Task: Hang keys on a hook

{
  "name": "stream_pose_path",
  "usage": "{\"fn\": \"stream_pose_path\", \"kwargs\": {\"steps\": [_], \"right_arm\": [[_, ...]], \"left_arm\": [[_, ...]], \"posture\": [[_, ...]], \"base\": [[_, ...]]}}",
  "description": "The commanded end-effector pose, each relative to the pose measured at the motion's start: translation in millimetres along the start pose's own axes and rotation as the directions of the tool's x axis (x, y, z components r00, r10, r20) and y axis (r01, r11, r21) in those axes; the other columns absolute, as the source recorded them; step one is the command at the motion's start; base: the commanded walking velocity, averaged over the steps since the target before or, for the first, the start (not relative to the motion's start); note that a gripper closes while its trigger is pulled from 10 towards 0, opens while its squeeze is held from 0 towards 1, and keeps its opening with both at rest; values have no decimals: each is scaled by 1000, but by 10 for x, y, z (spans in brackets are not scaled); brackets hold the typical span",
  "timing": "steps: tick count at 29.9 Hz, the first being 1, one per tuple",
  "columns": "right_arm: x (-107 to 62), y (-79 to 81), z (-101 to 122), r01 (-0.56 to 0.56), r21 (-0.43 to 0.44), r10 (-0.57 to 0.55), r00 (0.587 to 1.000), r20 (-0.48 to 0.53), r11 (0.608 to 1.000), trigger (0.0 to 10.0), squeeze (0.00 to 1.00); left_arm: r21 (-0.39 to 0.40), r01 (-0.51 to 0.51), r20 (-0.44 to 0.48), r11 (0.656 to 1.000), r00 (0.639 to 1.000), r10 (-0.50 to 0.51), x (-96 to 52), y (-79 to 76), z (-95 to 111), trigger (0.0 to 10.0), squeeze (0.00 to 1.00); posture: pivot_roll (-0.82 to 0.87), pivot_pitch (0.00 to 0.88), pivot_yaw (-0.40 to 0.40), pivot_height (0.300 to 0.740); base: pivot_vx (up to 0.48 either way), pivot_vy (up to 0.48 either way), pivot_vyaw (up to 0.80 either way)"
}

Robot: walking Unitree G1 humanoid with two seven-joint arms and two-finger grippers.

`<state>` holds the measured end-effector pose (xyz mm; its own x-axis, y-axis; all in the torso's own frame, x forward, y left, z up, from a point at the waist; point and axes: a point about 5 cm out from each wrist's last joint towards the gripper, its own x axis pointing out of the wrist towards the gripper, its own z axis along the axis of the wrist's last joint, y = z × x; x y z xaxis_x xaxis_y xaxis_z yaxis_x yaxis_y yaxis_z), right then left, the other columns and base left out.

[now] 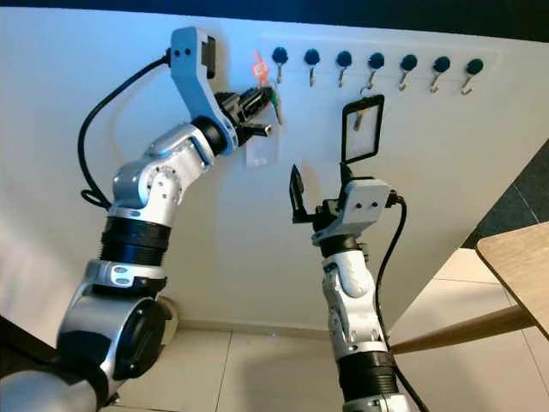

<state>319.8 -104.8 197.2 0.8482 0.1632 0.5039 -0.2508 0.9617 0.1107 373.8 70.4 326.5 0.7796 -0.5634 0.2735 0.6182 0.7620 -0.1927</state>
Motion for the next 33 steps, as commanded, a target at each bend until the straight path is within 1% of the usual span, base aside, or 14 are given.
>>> {"fn": "stream_pose_path", "kwargs": {"steps": [1, 7, 12, 15, 16, 22, 24, 27, 33], "right_arm": [[11, -4, 30, 0, 0, 0, 1000, 6, 1000, 10000, 0], [11, -3, 29, 1, 1, -1, 1000, 7, 1000, 10000, 0], [11, -5, 30, 2, 0, -2, 1000, 8, 1000, 10000, 0], [10, -6, 30, 3, 0, -3, 1000, 8, 1000, 10000, 0], [10, -6, 30, 3, 0, -3, 1000, 8, 1000, 10000, 0], [5, -11, 25, 3, 0, -3, 1000, 4, 1000, 10000, 0], [4, -11, 24, 3, 0, -3, 1000, 4, 1000, 10000, 0], [4, -10, 26, 2, -1, -2, 1000, 4, 1000, 10000, 0], [2, -9, 26, 2, 0, -2, 1000, 5, 1000, 10000, 0]], "left_arm": [[-4, 56, 45, 998, 997, -56, 38, -123, 89, 10000, 0], [-10, 112, 54, 994, 992, -111, 40, -204, 118, 10000, 0], [4, 130, 41, 992, 991, -130, 42, -239, 103, 10000, 0], [21, 145, -8, 989, 989, -145, 43, -278, 28, 10000, 0], [22, 145, -10, 989, 989, -145, 43, -278, 24, 10000, 0], [8, 174, -102, 985, 980, -172, 15, -309, -112, 10000, 0], [9, 170, -109, 985, 980, -168, 12, -307, -127, 10000, 0], [6, 133, -112, 991, 985, -132, 20, -269, -142, 10000, 0], [3, 108, -99, 994, 989, -108, 28, -232, -110, 10000, 0]], "posture": [[9, 110, -15, 740], [10, 110, -13, 740], [10, 110, -13, 740], [10, 110, -12, 740], [10, 110, -12, 740], [9, 112, -11, 740], [9, 112, -11, 740], [9, 113, -12, 740], [9, 111, -11, 740]], "base": [[0, 0, 0], [0, 0, 0], [0, 0, 0], [0, 0, 0], [0, 0, 0], [0, 0, 0], [0, 0, 0], [0, 0, 0], [0, 0, 0]]}}
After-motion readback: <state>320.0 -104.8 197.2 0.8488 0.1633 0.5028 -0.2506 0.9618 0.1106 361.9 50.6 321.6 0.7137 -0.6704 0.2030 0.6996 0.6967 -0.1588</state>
